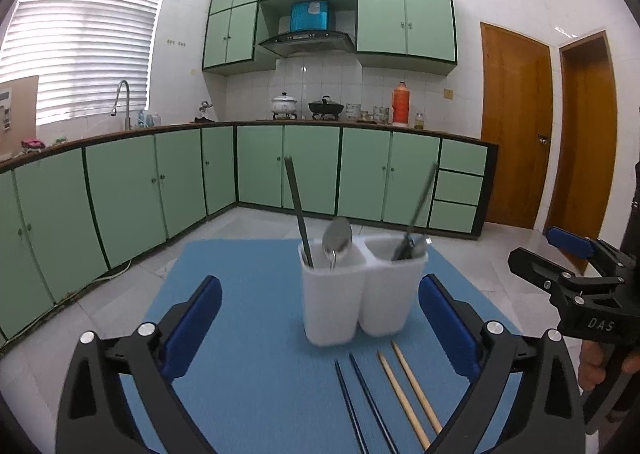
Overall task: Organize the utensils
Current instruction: 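Move both tools back toward the remaining chopsticks on the cloth, then grasp a wooden chopstick with the right tool while the left tool approaches a black chopstick, then grasp the gold-banded black chopstick with the left tool while the right tool holds the wooden one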
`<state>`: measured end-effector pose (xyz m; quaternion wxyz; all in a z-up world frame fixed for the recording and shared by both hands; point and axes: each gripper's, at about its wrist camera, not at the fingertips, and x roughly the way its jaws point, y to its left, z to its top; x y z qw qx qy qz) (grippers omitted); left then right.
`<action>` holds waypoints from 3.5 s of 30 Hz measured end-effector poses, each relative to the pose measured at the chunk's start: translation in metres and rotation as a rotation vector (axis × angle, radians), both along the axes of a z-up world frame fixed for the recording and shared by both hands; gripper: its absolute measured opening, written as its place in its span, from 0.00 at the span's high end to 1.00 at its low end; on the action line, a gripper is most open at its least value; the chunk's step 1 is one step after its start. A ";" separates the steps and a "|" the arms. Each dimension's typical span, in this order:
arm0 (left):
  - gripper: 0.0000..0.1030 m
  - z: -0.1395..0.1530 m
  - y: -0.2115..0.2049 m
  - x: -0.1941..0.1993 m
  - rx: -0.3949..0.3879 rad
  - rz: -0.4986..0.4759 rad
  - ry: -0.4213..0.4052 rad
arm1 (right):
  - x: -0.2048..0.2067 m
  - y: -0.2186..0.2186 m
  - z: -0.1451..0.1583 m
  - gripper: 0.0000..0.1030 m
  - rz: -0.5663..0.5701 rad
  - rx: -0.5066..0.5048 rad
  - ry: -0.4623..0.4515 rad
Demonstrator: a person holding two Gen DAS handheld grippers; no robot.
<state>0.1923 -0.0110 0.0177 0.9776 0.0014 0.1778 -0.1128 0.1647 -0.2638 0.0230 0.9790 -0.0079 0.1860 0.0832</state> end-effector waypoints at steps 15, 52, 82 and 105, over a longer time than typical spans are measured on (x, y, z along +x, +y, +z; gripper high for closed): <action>0.06 -0.032 0.016 -0.065 0.003 0.032 0.062 | -0.071 0.012 -0.039 0.05 -0.018 0.021 0.060; 0.06 -0.126 0.047 -0.119 0.003 0.087 0.171 | -0.138 0.068 -0.164 0.55 -0.128 -0.066 0.046; 0.06 -0.130 0.043 -0.130 -0.001 0.074 0.168 | -0.137 0.084 -0.170 0.90 -0.096 -0.100 0.048; 0.38 -0.146 0.000 -0.129 0.011 -0.019 0.233 | -0.135 0.057 -0.159 0.94 -0.119 -0.067 0.133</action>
